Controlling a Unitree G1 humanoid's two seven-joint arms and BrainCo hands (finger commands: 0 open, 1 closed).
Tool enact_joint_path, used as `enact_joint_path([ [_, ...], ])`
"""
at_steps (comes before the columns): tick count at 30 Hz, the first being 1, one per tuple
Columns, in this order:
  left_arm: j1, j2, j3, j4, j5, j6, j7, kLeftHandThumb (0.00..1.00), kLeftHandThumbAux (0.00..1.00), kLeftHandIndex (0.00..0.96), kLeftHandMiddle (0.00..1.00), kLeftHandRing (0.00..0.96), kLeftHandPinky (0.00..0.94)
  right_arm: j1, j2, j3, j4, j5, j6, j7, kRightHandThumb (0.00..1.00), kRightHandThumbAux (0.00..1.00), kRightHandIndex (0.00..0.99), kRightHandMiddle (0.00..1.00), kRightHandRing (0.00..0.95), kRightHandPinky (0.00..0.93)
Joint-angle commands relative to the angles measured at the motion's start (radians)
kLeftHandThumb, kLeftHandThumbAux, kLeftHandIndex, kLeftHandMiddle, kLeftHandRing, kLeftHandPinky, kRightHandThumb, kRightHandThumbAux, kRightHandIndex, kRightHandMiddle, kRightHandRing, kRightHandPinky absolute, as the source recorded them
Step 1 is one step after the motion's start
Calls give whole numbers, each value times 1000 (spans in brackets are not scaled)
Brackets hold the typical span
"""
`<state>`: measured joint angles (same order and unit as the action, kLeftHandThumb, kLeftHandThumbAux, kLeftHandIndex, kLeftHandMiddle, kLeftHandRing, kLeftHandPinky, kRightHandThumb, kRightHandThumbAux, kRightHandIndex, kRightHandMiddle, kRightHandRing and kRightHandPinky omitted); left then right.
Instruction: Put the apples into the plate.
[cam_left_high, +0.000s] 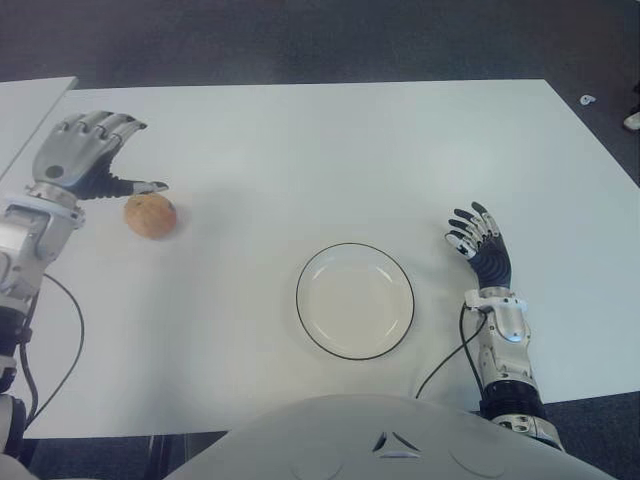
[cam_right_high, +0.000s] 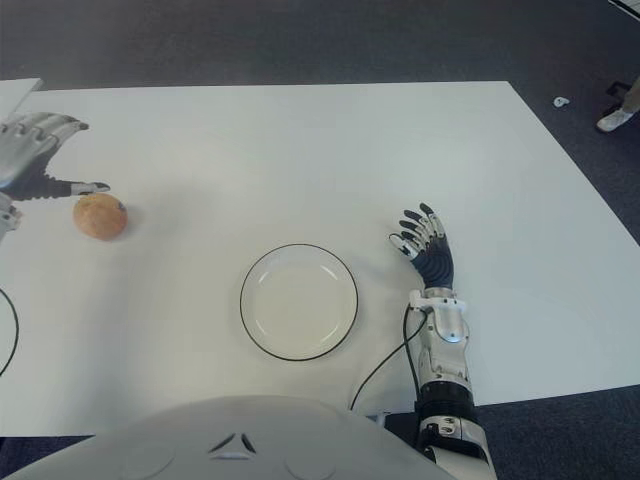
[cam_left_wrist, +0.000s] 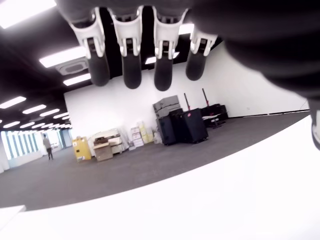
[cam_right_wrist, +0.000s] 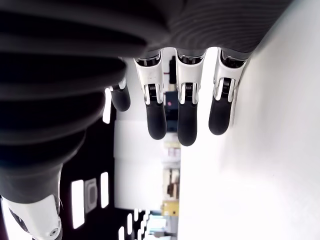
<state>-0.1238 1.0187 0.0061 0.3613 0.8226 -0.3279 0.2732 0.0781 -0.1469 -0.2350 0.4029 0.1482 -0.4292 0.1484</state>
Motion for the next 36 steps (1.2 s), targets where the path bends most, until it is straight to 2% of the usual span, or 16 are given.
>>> enact_joint_path([
  [1,33,-17,-20,21,-6,15,0,339,368,156,167,162,178,63,15,-6,58,22,47,15,585,695,99,237,257,274],
  [8,47,-32,-45,78,-9,9,34,338,382,166,173,164,172,61,11,-16,56,35,42,28,591,692,106,235,259,286],
  [21,57,-63,-87,97,2,6,89,329,390,188,196,184,187,69,2,-27,37,51,55,41,592,686,108,230,264,303],
  [36,21,-124,-160,190,-6,-14,132,323,371,181,188,172,171,64,-5,-39,53,66,35,52,572,659,118,239,268,306],
])
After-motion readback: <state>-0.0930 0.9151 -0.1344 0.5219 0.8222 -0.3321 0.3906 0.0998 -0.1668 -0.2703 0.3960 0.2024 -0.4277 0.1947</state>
